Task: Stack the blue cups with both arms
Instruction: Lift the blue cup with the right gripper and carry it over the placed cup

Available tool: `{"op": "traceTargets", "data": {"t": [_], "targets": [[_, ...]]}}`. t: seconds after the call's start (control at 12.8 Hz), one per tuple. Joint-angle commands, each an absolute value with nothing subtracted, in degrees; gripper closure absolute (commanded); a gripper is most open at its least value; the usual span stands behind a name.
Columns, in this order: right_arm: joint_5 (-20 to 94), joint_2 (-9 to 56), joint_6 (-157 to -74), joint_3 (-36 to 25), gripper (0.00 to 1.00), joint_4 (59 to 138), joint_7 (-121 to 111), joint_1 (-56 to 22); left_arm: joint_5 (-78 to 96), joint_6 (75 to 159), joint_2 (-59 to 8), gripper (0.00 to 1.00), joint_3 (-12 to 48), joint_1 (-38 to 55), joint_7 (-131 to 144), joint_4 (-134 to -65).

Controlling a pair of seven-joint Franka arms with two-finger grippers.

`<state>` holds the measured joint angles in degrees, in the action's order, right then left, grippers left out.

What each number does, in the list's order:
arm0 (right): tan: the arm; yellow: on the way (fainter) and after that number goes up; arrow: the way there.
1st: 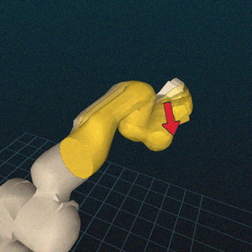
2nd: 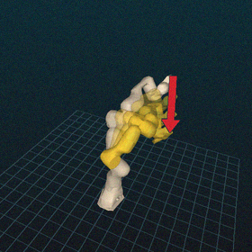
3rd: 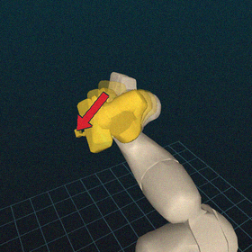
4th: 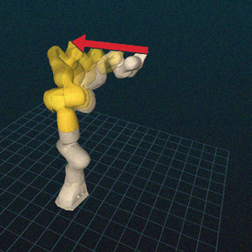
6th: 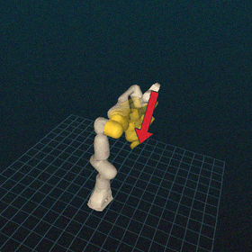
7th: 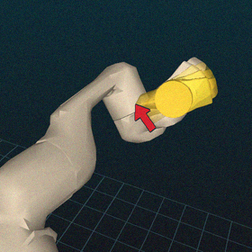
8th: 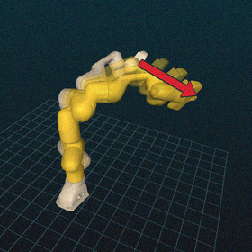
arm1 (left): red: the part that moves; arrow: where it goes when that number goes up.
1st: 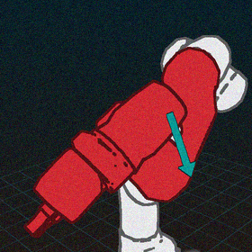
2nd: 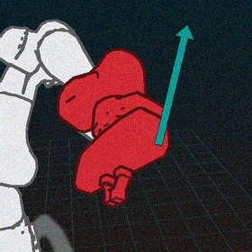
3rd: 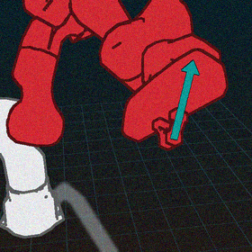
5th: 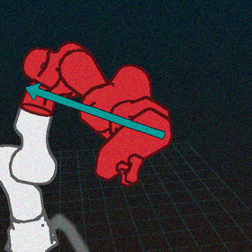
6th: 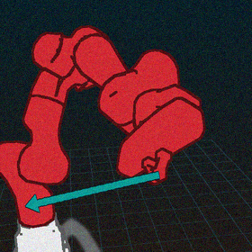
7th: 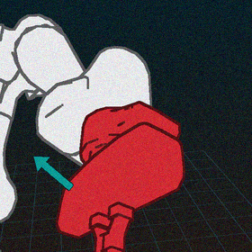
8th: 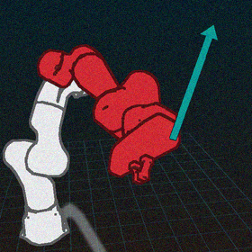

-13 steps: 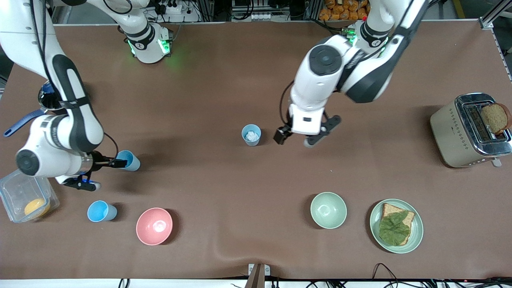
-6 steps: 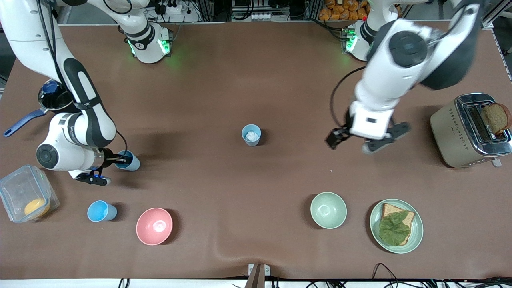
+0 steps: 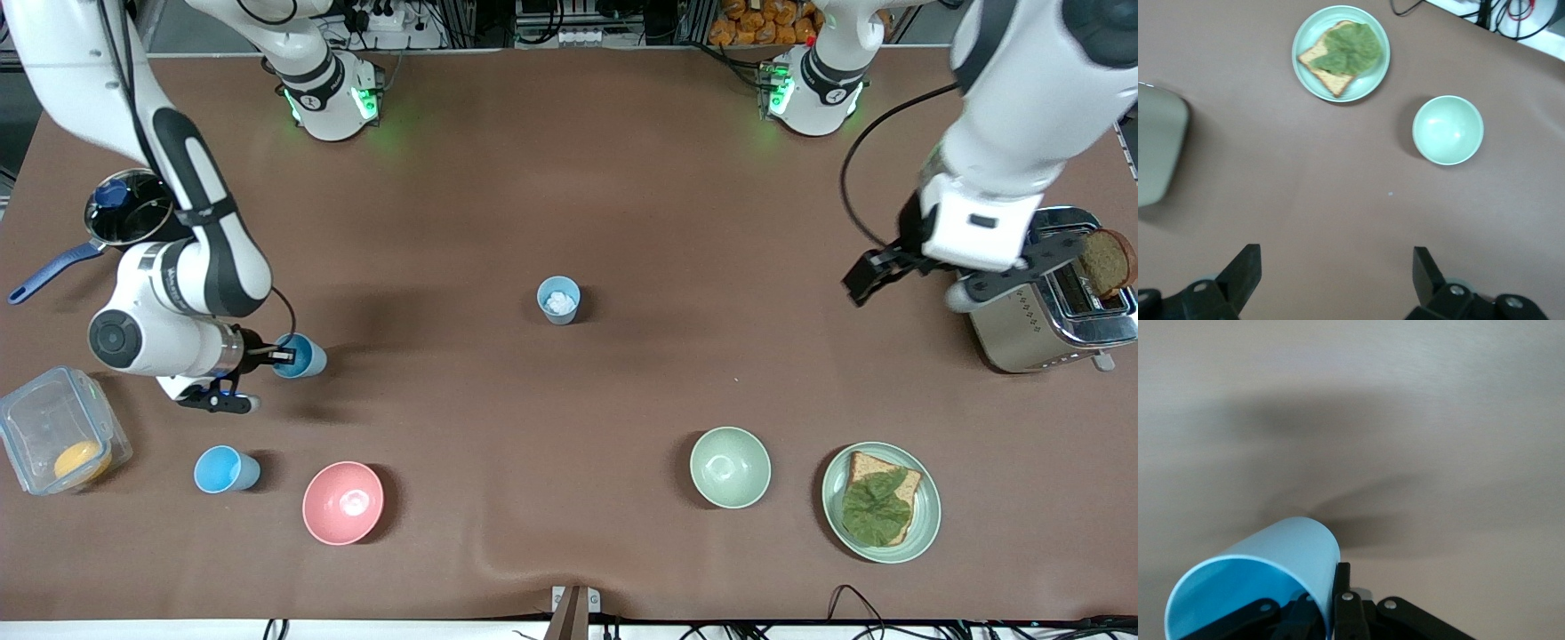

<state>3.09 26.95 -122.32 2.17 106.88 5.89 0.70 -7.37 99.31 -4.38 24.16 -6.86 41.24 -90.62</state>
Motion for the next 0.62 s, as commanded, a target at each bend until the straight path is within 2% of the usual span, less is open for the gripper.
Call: {"op": "traceTargets", "data": {"t": [0.0,0.16,0.55], "targets": [[4.5,20.1,-119.6,3.2,1.00,108.2,8.7,-2.9,-7.3,94.1,-4.3,0.00,24.7,-9.4,32.9,-86.5],[9.7,18.6,-119.5,4.4,1.00,107.5,12.4,-5.7,-7.2,94.0,-4.0,0.00,24.7,-11.0,26.5,-86.5],[12.9,19.0,-120.3,4.5,1.00,103.4,30.3,-21.6,-3.2,91.3,-2.4,0.00,24.7,-16.9,17.8,-86.2]]}}
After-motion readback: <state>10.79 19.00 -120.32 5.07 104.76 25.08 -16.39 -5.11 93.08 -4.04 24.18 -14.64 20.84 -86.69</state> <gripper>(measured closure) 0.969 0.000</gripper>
